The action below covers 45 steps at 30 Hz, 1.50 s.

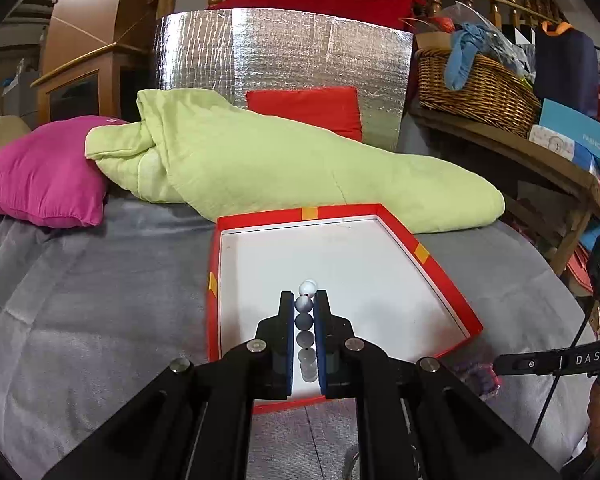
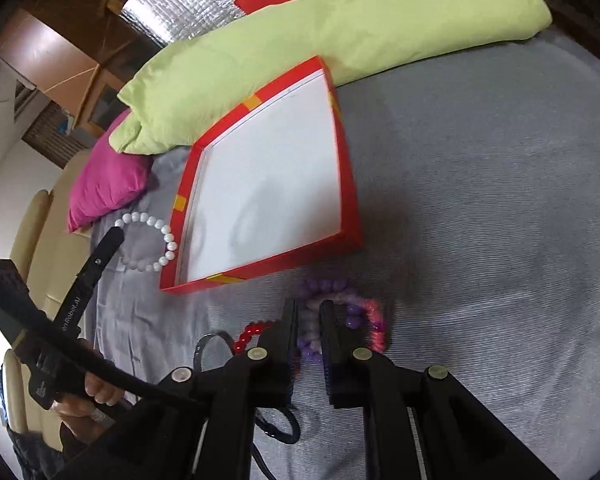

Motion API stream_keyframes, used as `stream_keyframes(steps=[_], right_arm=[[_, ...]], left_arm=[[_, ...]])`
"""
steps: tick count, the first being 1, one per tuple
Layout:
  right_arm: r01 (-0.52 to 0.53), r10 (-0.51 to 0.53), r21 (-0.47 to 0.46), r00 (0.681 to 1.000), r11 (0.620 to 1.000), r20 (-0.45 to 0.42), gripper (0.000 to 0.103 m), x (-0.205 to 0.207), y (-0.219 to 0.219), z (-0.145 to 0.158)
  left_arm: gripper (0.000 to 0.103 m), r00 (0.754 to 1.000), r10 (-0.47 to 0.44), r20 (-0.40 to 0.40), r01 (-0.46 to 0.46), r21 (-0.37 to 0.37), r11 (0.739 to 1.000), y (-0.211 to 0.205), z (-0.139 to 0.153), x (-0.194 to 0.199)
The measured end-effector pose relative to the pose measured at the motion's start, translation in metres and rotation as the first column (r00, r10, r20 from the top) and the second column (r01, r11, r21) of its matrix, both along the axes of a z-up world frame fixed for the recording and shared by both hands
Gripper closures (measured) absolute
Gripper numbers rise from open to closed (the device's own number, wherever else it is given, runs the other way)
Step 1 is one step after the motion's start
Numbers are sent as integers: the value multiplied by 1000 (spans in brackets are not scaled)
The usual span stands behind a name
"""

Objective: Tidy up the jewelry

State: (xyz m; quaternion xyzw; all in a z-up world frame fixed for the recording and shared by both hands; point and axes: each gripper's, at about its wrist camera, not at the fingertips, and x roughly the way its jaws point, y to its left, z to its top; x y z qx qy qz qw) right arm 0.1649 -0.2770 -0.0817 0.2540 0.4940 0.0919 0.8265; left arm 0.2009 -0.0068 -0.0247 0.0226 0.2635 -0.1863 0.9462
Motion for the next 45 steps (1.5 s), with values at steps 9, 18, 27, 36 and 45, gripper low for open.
stream_keyframes(steps=[9,18,27,36,45], right_arm=[[52,-58,-174,998,983,-30,88,6,-3,-1],[17,-38,-219,995,976,-92,87,11,1,-22],[94,-86,-138,994,986,63,94,-6,-19,11],[141,-137,8,942,990,308,94,-7,-6,52],[95,-107,53,942,994,319,94,44,34,45]], left_arm=[[93,999,25,-26,-26,-20,999,8,-1,7],[93,999,28,-39,-29,-17,999,5,-3,7],[93,998,38,-43,-39,-19,999,8,-3,8],[93,998,25,-51,-27,-34,999,6,-4,11],[93,995,17,-95,-21,-43,999,-4,-13,24]])
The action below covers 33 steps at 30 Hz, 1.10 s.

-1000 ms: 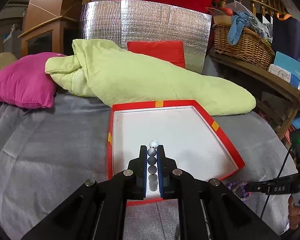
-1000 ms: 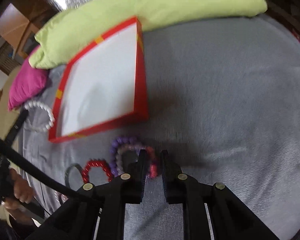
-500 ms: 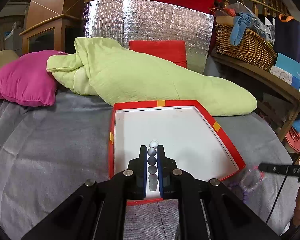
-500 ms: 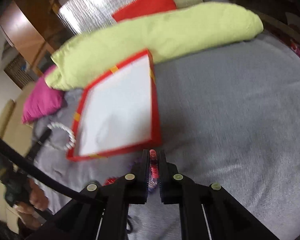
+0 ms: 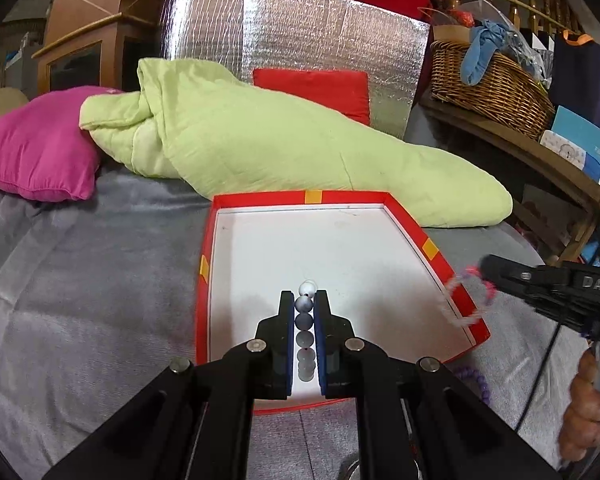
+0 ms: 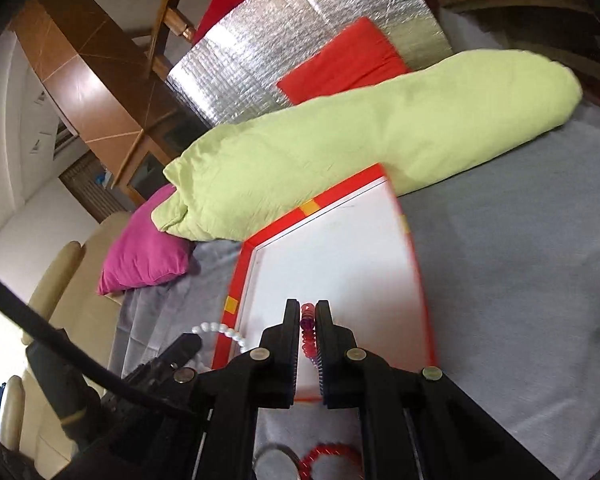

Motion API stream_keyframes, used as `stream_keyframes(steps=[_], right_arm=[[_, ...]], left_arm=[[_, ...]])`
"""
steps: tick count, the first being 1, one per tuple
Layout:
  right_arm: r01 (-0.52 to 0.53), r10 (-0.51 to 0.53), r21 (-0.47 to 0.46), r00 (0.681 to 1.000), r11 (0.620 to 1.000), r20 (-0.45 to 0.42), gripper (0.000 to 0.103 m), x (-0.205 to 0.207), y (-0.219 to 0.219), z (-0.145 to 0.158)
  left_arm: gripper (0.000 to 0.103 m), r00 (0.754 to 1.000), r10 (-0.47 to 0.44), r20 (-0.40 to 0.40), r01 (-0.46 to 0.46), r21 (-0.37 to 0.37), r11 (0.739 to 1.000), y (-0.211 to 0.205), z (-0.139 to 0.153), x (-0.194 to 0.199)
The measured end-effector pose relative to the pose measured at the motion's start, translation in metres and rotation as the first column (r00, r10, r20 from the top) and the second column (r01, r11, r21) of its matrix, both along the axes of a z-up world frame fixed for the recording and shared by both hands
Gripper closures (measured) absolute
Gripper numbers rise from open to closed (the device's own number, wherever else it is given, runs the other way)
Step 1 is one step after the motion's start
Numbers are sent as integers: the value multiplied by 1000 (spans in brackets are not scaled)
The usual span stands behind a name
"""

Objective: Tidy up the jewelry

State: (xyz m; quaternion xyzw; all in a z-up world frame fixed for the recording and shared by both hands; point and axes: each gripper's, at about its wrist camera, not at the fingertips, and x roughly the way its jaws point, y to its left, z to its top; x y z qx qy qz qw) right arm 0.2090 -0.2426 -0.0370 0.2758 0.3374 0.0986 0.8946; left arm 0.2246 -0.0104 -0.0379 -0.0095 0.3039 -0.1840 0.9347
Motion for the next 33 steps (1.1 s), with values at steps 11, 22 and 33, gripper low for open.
stream_keyframes(steps=[11,22,33], right_arm=[[-27,15,-178,998,984,-67,94,46,36,-27],[-52,25,-202,991,978,-134,94,54,41,-42],[-50,9,-245,986,968,-165,93,47,41,-43]], left_arm=[[93,999,34,-29,-33,38,999,-9,-11,14],[93,994,76,-79,-71,71,995,-8,-25,31],[42,996,86,-26,-81,153,985,-15,-17,18]])
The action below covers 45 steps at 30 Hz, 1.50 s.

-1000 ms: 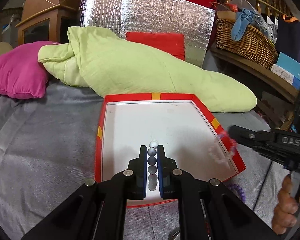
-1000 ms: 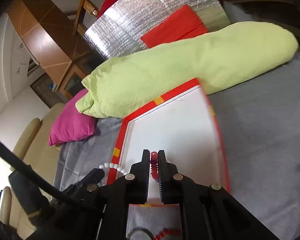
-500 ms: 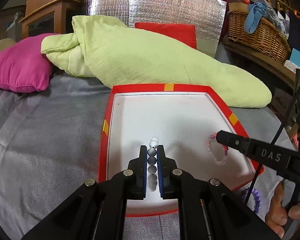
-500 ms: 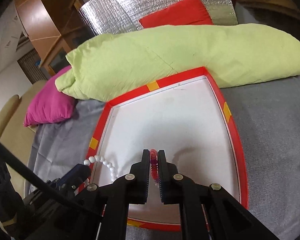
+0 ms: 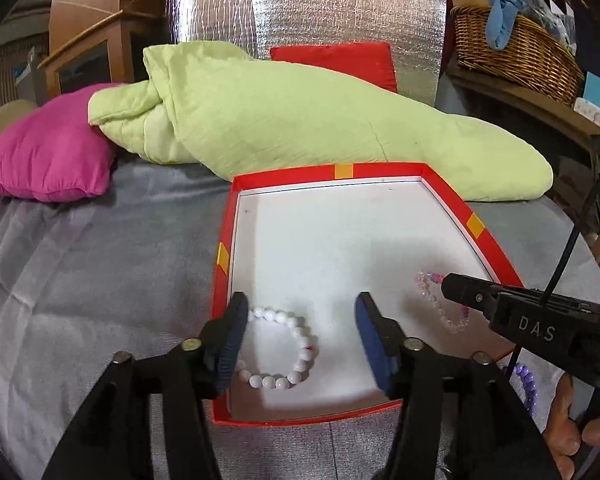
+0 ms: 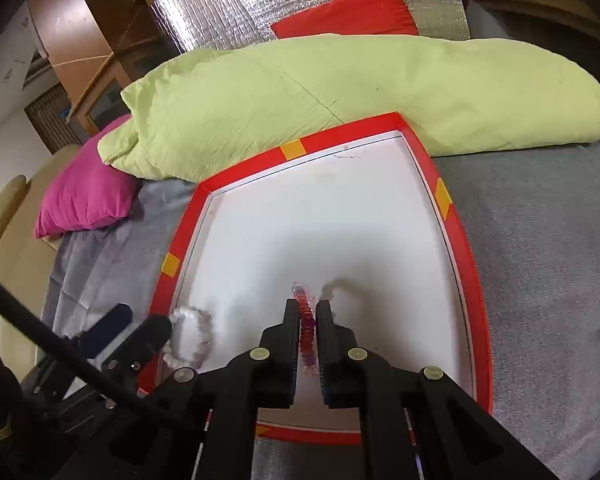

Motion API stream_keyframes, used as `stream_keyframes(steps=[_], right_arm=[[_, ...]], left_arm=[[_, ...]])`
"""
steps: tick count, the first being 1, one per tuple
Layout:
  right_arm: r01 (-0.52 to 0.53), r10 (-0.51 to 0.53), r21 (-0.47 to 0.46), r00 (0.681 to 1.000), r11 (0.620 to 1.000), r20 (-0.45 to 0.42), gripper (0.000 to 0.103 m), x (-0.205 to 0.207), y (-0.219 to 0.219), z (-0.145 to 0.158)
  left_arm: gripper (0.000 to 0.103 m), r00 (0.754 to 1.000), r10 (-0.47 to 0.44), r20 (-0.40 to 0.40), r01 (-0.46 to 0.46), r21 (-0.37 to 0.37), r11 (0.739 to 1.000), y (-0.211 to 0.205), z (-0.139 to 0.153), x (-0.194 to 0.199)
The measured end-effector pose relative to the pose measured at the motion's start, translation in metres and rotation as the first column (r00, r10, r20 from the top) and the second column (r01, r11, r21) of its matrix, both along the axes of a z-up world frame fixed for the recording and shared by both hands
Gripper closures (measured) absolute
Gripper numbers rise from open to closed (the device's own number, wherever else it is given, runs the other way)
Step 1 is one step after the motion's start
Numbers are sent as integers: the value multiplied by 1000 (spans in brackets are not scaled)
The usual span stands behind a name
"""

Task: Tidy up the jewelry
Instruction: 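Open both grippers to release the bracelets in the tray and withdraw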

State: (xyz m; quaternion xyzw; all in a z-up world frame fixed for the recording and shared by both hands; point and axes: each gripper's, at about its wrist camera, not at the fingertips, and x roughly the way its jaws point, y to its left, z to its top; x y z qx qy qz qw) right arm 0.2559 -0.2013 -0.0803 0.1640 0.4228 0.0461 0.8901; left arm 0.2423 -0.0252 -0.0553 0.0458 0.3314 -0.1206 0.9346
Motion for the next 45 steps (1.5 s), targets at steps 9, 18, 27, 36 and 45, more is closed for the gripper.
stream_keyframes(steps=[9,18,27,36,45], right_arm=[[10,-10,-7,1000,1000,14,54,-14,-9,12],[-50,56,-98,997,994,58,54,-40,6,31],[-59,68,-122,995,991,74,54,-65,1,40],[-35,44,-117,996,993,79,54,-84,-10,47],[-4,10,-96,998,995,63,54,-101,-18,50]], left_arm=[[37,999,40,-5,-39,41,998,7,0,-4],[35,998,60,20,-62,83,995,11,3,-17],[33,996,66,63,-72,102,992,16,12,-39],[31,995,54,85,-65,134,989,17,15,-59],[30,994,53,91,-68,165,984,24,16,-74]])
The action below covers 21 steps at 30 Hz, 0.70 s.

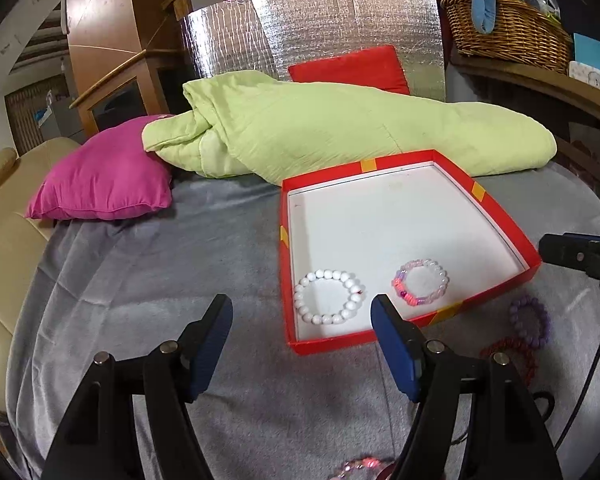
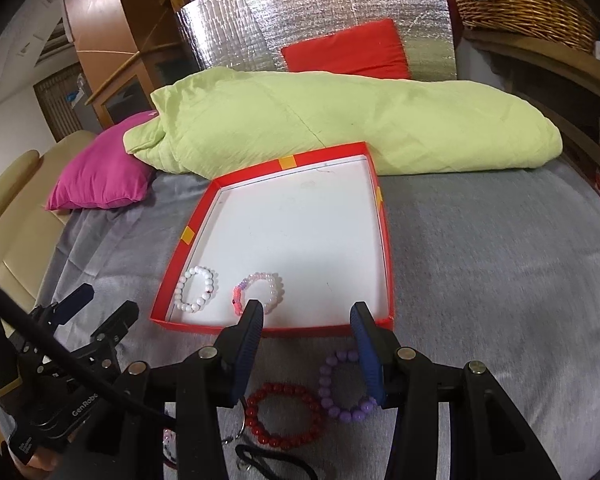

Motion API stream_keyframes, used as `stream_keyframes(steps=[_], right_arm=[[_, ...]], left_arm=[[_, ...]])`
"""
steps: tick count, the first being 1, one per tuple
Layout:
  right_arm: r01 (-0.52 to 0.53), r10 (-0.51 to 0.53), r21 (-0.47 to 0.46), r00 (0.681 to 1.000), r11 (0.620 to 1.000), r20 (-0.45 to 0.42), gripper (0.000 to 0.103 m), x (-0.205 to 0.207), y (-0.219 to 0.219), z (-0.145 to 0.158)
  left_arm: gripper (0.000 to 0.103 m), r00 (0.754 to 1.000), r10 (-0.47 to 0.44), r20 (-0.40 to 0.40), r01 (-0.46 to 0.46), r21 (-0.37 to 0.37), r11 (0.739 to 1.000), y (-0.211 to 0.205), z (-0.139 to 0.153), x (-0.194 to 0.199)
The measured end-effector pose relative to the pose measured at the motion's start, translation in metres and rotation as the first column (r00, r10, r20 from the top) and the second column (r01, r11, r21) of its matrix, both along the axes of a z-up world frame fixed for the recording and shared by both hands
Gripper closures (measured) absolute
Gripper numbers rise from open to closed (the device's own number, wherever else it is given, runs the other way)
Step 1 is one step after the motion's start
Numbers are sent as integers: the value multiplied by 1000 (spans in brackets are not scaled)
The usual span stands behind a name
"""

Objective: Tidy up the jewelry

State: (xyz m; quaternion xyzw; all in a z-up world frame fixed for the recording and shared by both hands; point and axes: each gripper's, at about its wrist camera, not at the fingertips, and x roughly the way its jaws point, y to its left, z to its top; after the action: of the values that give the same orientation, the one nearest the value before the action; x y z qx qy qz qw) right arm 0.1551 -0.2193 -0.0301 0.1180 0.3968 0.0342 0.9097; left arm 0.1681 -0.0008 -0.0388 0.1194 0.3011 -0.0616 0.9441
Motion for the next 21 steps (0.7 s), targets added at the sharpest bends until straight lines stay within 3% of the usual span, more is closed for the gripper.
stream_keyframes(steps=[21], right_arm=[[-12,13,14,999,1000,-43,55,-46,10,-5]], left_arm=[[30,994,68,88,-70,21,997,63,21,-31]])
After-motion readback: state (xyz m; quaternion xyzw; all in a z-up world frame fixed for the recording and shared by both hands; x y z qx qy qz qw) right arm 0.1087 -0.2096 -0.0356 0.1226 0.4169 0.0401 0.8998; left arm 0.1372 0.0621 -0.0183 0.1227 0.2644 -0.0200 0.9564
